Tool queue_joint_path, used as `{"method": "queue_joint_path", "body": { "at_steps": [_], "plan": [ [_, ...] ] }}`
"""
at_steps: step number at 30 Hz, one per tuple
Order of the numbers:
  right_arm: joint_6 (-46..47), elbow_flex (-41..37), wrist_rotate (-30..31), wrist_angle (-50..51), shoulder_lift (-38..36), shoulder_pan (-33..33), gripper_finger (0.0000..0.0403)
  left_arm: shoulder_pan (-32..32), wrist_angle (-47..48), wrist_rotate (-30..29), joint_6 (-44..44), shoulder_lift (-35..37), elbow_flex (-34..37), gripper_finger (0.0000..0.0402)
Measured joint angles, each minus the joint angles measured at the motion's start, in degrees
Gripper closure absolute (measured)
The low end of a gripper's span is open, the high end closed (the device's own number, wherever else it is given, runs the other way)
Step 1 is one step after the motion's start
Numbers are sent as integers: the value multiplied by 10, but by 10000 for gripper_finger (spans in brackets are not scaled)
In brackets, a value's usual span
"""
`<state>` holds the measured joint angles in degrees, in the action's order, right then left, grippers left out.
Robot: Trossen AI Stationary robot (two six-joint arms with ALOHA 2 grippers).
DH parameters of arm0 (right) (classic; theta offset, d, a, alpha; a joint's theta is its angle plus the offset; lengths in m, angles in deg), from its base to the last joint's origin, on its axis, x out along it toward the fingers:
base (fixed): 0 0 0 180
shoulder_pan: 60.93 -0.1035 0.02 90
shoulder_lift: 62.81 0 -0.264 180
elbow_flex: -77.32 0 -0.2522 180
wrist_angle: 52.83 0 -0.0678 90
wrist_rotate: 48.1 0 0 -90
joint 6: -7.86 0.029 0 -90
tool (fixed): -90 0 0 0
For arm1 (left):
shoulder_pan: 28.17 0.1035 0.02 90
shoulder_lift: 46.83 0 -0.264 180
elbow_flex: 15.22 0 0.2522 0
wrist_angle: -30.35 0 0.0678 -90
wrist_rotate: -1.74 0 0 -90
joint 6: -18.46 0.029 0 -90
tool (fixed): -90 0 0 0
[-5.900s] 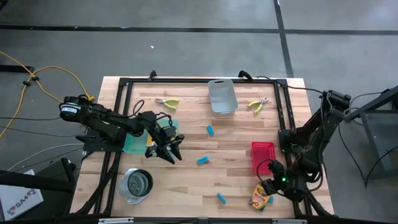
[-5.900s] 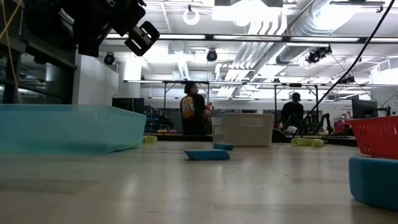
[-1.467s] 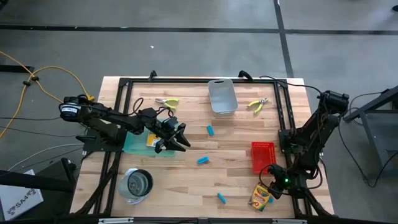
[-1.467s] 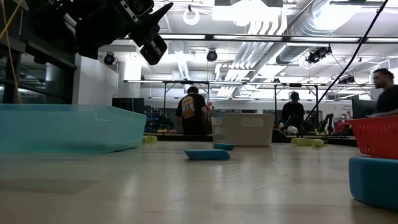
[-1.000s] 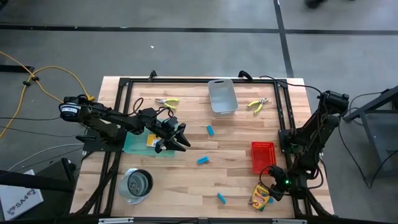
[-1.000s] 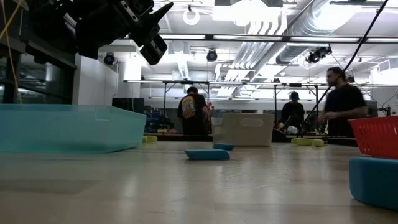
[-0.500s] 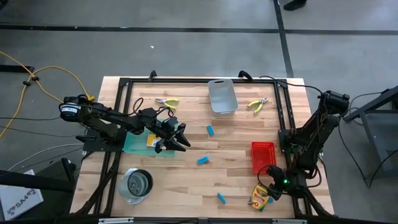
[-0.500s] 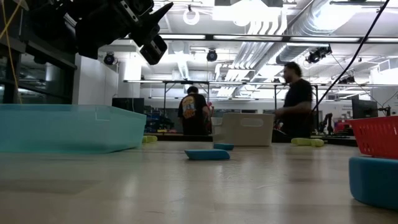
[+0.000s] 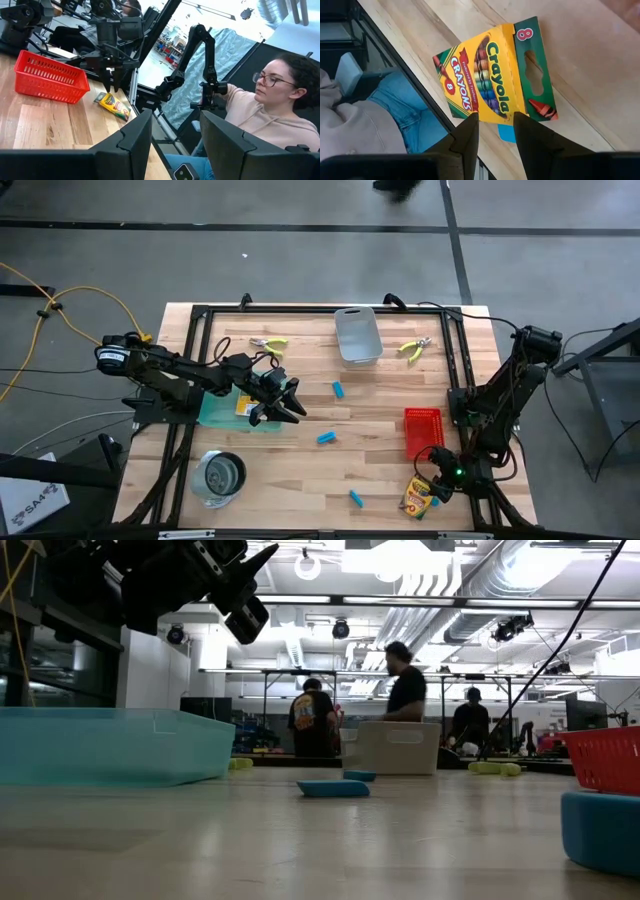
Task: Pick & Place School Supplies
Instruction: Put the crayon box into the green bin
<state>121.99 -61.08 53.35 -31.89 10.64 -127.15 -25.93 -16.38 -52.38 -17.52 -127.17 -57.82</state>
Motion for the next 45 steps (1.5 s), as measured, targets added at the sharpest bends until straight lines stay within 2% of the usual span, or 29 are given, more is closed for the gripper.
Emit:
{"method": "queue_joint_path", "body": {
  "at_steps": [9,19,25,39,45],
  "plan": [
    [8,0,0,41,0,0,289,0,0,0,0,0,0,238],
    [11,0,5,30,0,6,289,0,0,0,0,0,0,238],
    [-28,0,4,30,0,9,289,0,0,0,0,0,0,238],
    [-42,0,-30,47,3,31,289,0,0,0,0,0,0,238],
    [-50,0,-79,4,53,46,289,0,0,0,0,0,0,238]
  ]
}}
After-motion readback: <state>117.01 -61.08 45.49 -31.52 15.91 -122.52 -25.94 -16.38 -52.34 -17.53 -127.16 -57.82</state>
